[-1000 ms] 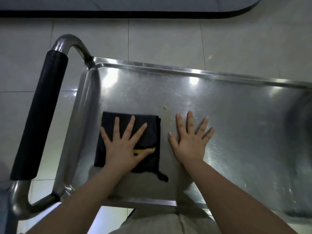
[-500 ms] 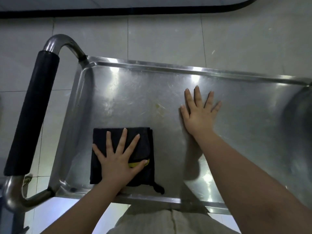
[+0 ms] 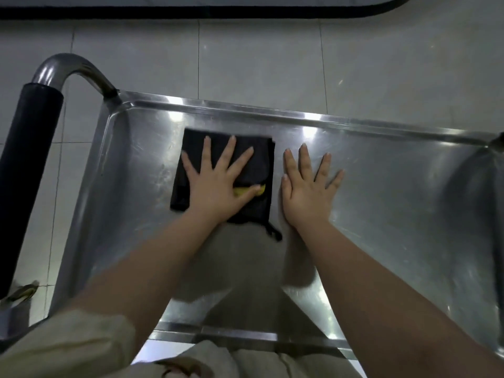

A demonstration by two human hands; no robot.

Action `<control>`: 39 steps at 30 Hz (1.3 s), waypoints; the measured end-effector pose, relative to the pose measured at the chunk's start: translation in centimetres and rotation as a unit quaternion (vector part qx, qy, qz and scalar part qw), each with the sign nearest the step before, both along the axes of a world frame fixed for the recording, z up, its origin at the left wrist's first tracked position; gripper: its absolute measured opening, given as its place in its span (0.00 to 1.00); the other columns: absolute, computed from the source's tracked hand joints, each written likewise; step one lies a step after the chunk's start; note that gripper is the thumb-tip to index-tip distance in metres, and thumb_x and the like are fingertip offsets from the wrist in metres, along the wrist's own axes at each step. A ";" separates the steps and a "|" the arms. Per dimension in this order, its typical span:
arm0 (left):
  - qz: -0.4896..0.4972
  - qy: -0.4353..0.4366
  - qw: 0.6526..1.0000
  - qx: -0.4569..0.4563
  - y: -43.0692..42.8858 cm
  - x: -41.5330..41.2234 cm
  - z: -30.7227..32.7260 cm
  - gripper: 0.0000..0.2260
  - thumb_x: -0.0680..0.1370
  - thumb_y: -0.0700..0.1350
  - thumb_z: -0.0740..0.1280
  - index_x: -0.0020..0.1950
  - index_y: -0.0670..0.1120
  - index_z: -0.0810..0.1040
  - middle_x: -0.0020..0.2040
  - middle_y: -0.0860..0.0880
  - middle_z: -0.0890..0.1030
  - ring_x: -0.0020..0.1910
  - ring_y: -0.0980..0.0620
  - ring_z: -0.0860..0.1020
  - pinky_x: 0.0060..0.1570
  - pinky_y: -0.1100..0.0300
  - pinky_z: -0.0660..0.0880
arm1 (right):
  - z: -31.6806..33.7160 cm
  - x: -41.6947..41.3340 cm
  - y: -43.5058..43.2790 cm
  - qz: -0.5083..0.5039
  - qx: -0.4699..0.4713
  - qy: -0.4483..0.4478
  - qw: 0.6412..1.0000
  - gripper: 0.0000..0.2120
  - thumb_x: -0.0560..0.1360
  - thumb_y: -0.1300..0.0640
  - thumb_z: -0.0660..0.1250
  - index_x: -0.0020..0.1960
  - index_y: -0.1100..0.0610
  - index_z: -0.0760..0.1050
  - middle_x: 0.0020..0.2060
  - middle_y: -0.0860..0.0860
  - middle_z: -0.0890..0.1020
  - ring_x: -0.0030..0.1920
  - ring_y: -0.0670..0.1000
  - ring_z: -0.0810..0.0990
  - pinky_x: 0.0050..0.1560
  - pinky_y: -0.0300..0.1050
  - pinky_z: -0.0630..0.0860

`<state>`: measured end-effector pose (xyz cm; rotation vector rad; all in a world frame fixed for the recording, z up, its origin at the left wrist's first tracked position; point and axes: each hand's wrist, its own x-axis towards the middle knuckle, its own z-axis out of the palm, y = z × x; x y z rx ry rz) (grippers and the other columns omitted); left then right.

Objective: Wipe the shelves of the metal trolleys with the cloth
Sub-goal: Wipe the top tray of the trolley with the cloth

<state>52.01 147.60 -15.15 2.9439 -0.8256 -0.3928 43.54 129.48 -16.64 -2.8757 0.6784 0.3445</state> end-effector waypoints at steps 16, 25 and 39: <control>0.061 0.022 0.998 0.025 -5.6 4.7 0.4 0.37 0.71 0.78 0.46 0.77 0.69 0.41 0.80 0.58 0.40 0.78 0.40 0.36 0.67 0.25 0.37 | 1.1 -2.7 -0.9 0.061 0.041 -0.008 0.997 0.28 0.81 0.44 0.41 0.80 0.47 0.51 0.80 0.48 0.52 0.79 0.60 0.46 0.76 0.61 0.39; 0.027 0.027 0.999 0.029 -8.7 -5.9 0.5 0.36 0.72 0.77 0.43 0.77 0.67 0.37 0.80 0.56 0.38 0.77 0.37 0.34 0.66 0.25 0.35 | 1.6 -8.7 -10.5 -0.081 -0.011 0.079 0.994 0.29 0.78 0.33 0.36 0.77 0.36 0.35 0.78 0.43 0.37 0.77 0.63 0.34 0.71 0.73 0.35; 0.135 0.036 0.990 0.013 -5.3 2.6 0.9 0.38 0.68 0.80 0.48 0.77 0.69 0.48 0.81 0.59 0.45 0.79 0.43 0.40 0.68 0.26 0.38 | 0.9 -8.6 -10.7 -0.064 -0.006 0.037 0.997 0.30 0.76 0.34 0.33 0.77 0.36 0.36 0.79 0.42 0.39 0.77 0.63 0.35 0.70 0.74 0.36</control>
